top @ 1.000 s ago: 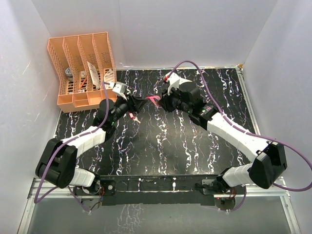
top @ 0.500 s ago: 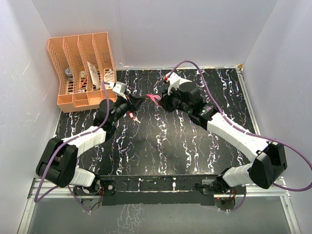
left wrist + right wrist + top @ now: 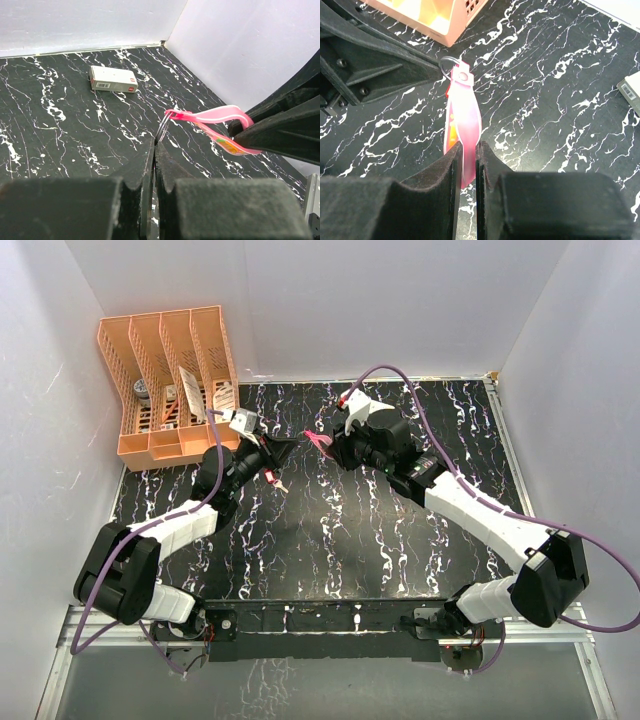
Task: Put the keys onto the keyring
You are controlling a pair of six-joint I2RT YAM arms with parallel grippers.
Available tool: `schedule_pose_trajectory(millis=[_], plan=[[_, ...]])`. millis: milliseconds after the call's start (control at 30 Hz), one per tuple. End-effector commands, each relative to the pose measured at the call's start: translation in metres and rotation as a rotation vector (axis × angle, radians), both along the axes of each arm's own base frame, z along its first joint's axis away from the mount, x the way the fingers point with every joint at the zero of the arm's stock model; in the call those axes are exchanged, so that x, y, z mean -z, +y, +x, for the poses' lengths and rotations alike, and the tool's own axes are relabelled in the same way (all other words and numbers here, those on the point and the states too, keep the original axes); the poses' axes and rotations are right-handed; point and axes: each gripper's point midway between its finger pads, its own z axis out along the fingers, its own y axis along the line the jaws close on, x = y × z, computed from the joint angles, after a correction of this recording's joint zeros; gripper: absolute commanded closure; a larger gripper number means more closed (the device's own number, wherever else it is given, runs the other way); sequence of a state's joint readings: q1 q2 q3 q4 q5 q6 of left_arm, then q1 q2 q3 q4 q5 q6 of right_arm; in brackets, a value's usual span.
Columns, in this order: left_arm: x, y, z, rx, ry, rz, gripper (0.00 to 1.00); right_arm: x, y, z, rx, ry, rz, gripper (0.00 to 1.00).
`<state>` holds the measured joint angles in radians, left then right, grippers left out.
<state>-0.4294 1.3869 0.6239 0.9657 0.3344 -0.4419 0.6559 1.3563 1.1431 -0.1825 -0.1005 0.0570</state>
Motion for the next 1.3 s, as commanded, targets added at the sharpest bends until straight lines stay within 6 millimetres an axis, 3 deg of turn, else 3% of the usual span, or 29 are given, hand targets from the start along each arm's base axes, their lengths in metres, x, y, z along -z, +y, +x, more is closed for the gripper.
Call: schedule_pose_trajectory(millis=[0,133,200,267,400,800,1267], plan=[[-0.022,-0.003,-0.006,0.025,-0.075,-0.040,1.00,-0.015,-0.002,0.003,0.015,-0.050,0.035,0.87],[-0.023,-0.004,-0.006,0.031,-0.073,-0.046,0.99,-0.011,0.000,0.003,0.012,-0.040,0.034,0.87],[-0.023,-0.005,-0.006,0.036,-0.067,-0.040,0.84,-0.013,0.001,0.001,0.005,-0.042,0.045,0.87],[-0.023,-0.006,-0.006,0.041,-0.064,-0.039,0.60,-0.019,0.000,0.001,0.003,-0.052,0.055,0.87],[-0.016,-0.008,-0.006,0.048,-0.044,-0.027,0.49,-0.028,0.000,0.000,0.005,-0.070,0.066,0.87],[0.003,-0.011,-0.014,0.094,-0.039,0.074,0.45,-0.034,0.000,-0.002,-0.004,-0.076,0.075,0.87],[0.010,-0.021,-0.004,0.123,-0.065,0.107,0.53,-0.038,0.001,-0.008,-0.028,-0.076,0.078,0.87]])
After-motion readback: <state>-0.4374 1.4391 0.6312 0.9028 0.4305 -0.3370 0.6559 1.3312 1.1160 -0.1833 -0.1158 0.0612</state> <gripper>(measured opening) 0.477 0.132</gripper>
